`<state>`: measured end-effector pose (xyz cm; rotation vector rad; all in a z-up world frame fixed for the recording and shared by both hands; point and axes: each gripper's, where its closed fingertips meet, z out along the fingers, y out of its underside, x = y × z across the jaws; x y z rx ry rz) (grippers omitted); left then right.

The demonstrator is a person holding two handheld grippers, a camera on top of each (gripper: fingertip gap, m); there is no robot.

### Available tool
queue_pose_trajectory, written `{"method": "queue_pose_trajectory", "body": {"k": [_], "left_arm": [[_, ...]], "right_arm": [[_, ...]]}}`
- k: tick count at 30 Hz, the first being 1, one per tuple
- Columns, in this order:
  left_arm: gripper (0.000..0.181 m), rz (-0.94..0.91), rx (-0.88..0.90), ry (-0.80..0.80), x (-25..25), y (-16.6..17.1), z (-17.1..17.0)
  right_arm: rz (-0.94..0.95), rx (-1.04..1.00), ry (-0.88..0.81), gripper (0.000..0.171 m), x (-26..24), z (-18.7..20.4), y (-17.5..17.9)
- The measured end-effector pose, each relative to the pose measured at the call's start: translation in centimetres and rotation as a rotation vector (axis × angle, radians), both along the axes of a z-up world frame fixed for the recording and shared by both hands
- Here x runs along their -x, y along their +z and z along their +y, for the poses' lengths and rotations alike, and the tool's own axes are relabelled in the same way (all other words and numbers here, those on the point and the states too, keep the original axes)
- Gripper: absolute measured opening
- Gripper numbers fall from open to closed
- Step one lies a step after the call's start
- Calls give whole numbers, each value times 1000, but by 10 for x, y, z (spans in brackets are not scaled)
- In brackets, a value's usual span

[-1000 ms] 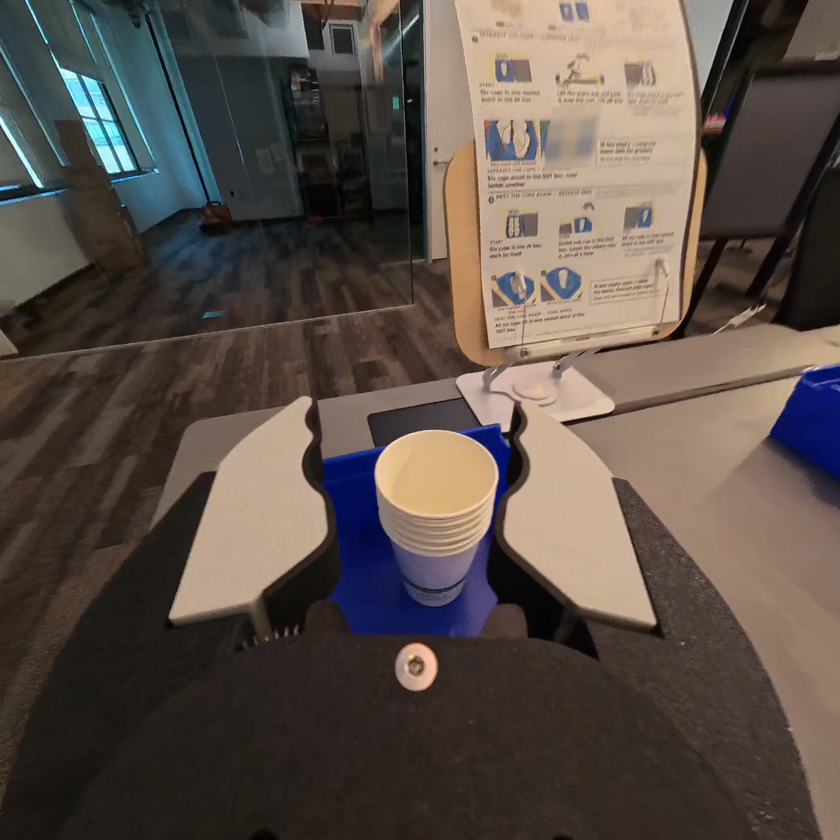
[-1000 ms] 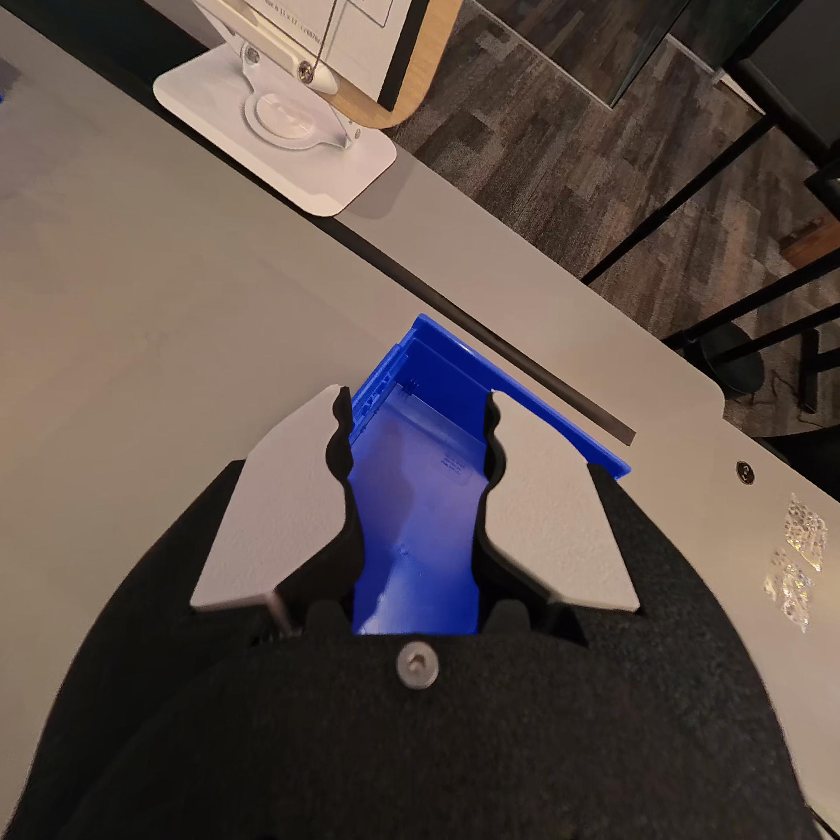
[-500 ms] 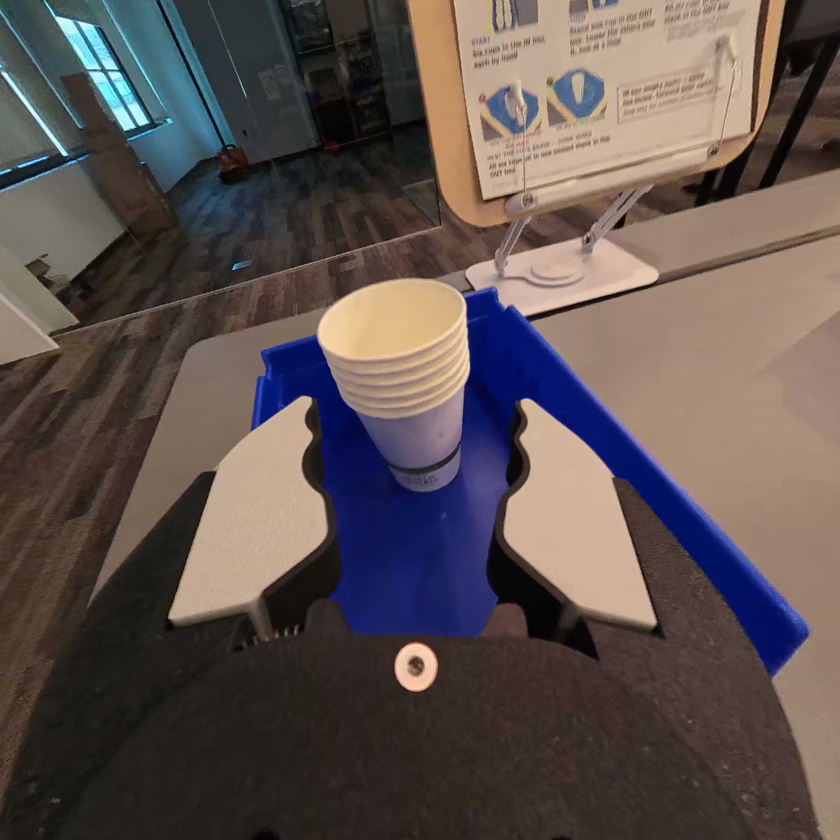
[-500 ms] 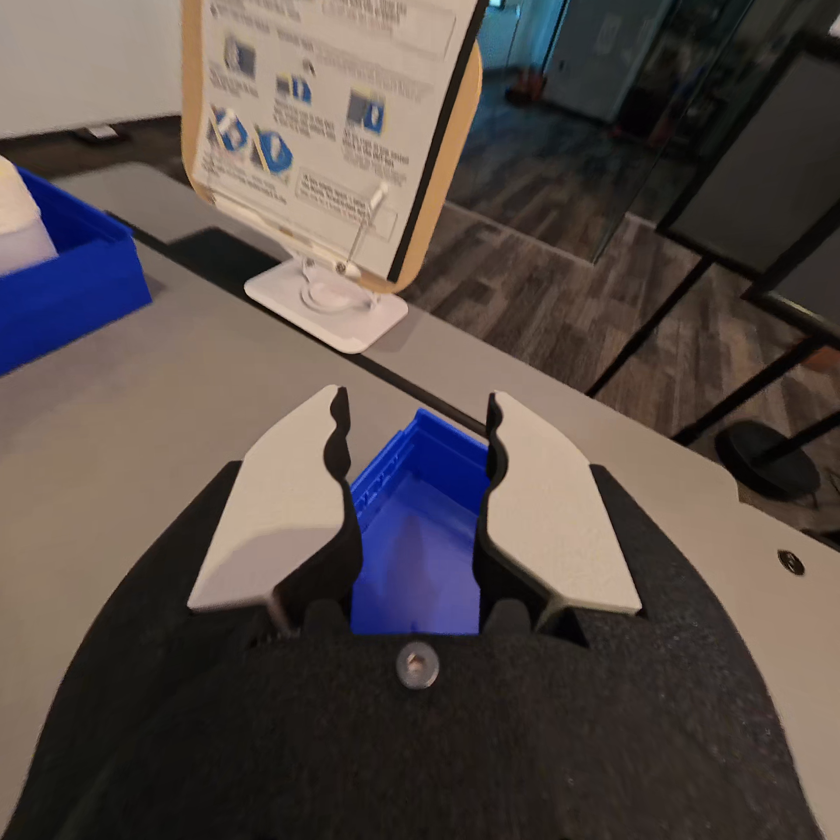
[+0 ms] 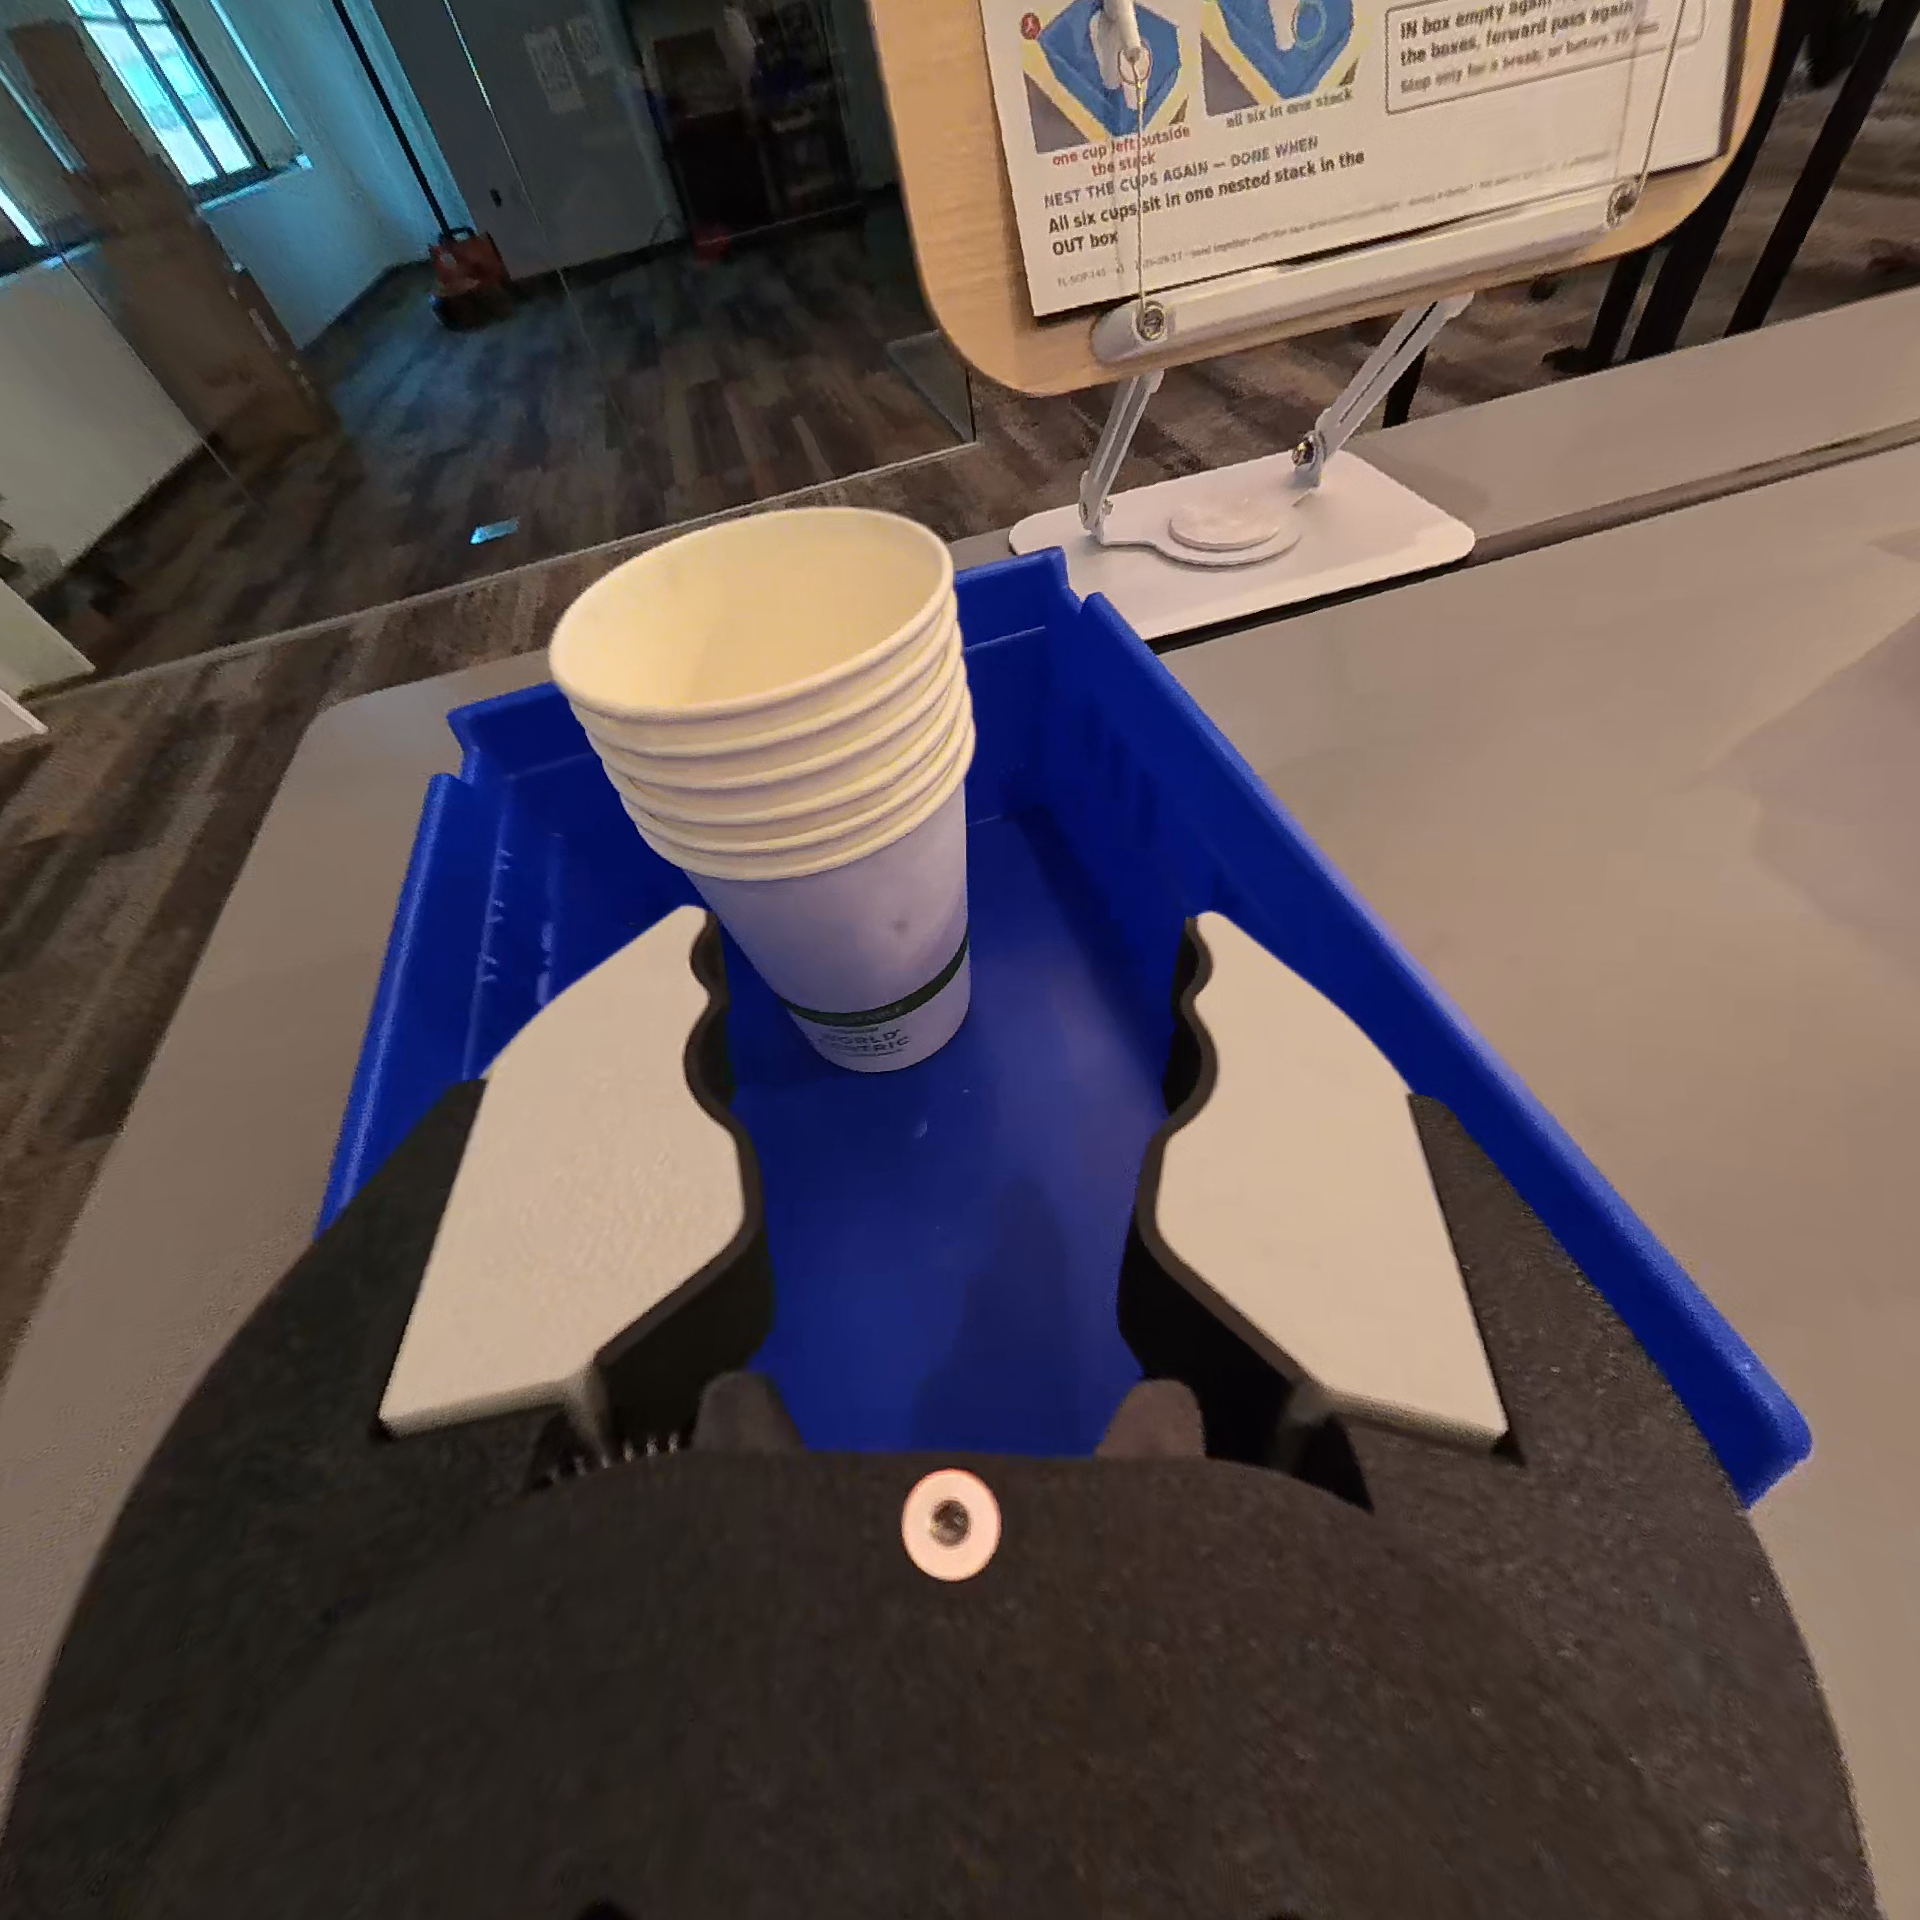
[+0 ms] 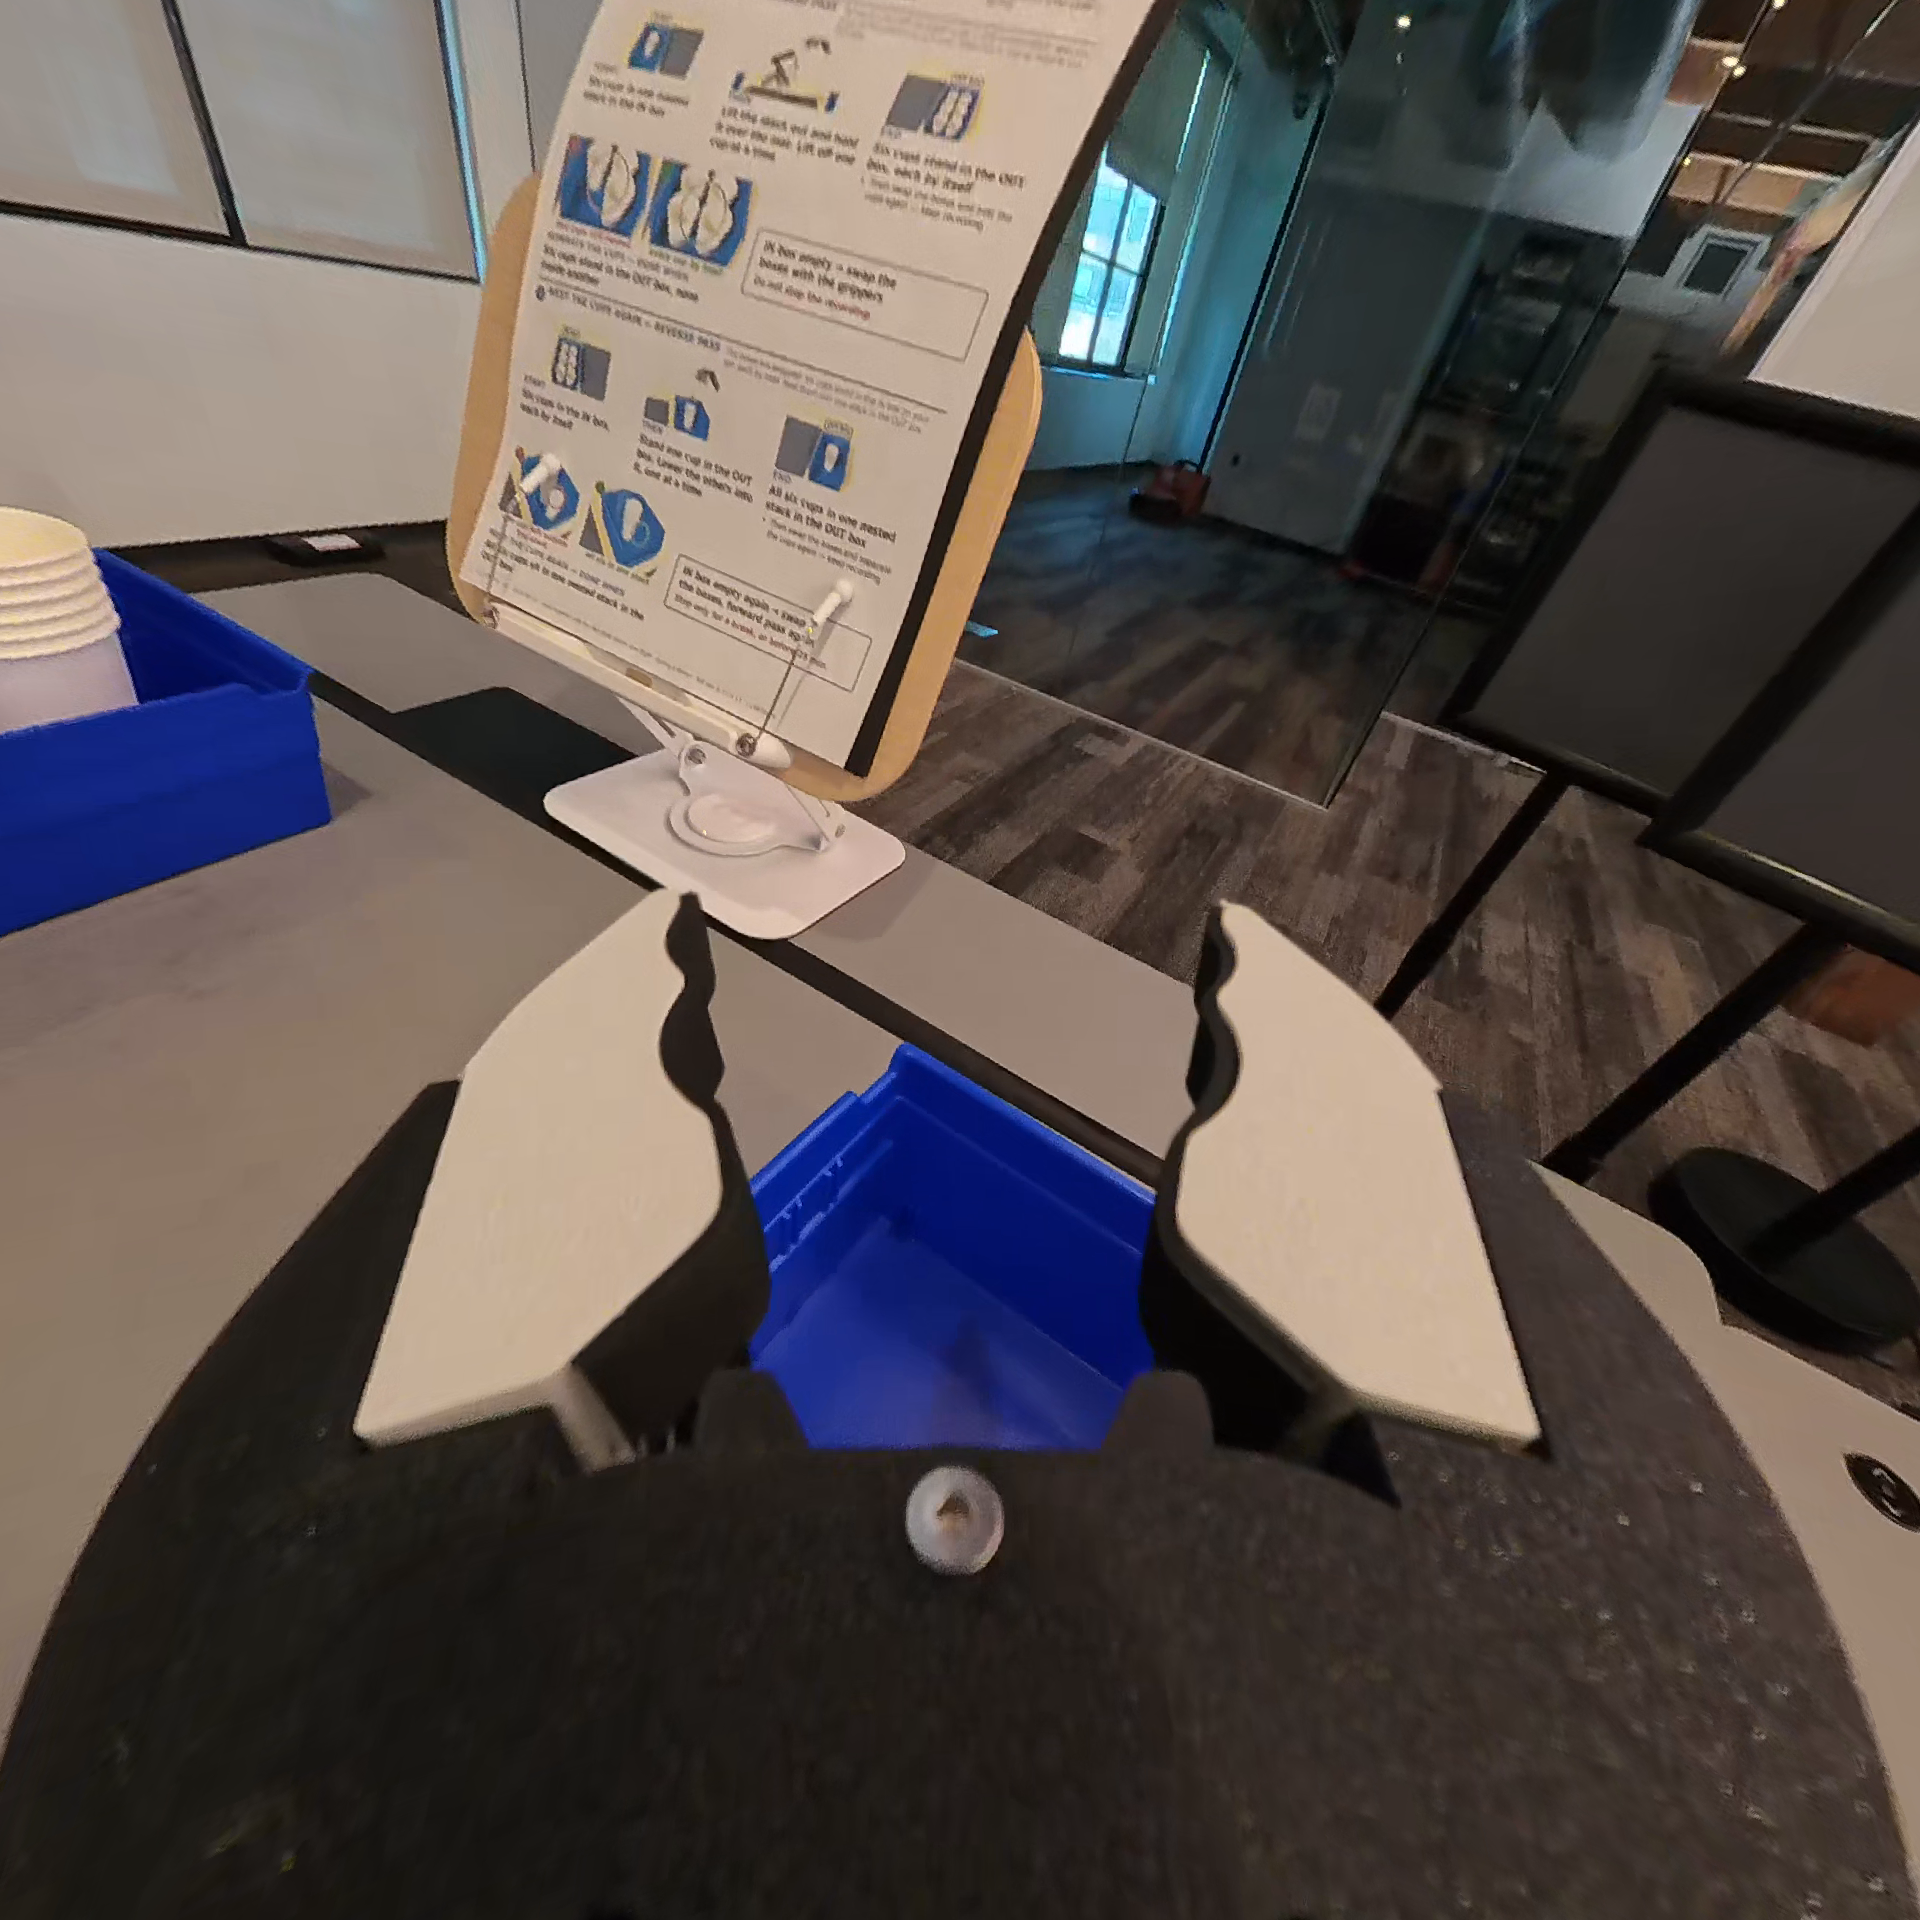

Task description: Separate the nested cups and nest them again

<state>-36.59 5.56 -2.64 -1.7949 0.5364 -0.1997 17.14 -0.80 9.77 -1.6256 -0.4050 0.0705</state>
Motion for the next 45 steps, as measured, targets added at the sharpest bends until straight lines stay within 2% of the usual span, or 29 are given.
{"method": "queue_pose_trajectory", "body": {"k": [10, 20, 27, 36, 45], "left_arm": [[84, 35, 40, 25, 0, -12, 11], [88, 41, 87, 92, 5, -26, 37], [92, 113, 98, 123, 6, -40, 57], [105, -52, 165, 149, 5, -51, 85], [113, -31, 179, 168, 3, -66, 101]], "right_arm": [[17, -3, -13, 87, -9, -10, 7], [-13, 23, -40, 86, -16, -11, 1], [-9, 25, -33, 85, -15, -9, 1], [-23, 49, -37, 84, -14, -6, -4], [-27, 50, -32, 80, -13, -5, -3]]}}
